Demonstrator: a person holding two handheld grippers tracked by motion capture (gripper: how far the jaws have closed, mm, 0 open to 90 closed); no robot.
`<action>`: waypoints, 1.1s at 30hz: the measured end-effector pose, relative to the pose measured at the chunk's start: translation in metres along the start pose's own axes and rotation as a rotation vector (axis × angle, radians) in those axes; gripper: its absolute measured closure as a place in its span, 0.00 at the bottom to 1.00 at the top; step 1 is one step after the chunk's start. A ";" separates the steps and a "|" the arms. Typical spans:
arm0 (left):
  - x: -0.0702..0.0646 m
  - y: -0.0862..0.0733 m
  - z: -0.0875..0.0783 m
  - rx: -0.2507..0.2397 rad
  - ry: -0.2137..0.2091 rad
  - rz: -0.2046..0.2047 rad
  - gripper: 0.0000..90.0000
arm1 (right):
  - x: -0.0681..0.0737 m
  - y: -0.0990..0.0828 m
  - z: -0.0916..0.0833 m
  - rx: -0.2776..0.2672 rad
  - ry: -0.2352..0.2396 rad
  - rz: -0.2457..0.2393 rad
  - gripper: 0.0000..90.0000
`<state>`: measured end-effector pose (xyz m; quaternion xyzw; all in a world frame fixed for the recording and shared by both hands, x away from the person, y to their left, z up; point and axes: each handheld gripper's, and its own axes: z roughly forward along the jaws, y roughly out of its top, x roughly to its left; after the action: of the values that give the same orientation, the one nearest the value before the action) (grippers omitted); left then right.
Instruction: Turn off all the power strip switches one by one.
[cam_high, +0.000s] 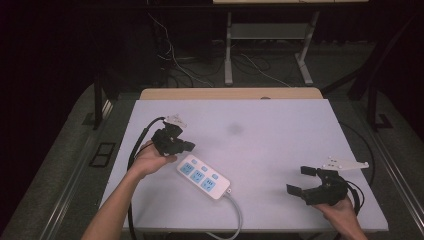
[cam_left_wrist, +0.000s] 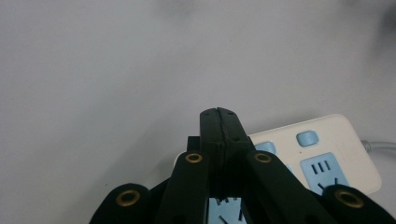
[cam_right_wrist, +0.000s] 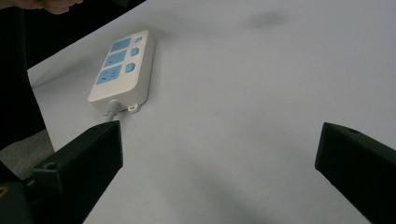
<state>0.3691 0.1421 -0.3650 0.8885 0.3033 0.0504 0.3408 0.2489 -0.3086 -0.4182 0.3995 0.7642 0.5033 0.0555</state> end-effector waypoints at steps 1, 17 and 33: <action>0.000 0.000 0.001 0.002 0.002 0.003 0.99 | 0.000 0.000 0.000 0.000 0.000 0.001 0.01; 0.003 -0.008 0.016 0.041 -0.006 -0.004 0.99 | 0.000 0.000 0.000 0.003 -0.002 -0.001 0.01; 0.002 -0.015 0.030 0.083 -0.026 0.003 0.99 | 0.000 0.000 0.000 0.003 -0.002 -0.002 0.01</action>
<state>0.3717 0.1346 -0.3970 0.9029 0.2992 0.0267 0.3075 0.2489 -0.3090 -0.4182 0.3994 0.7654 0.5016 0.0558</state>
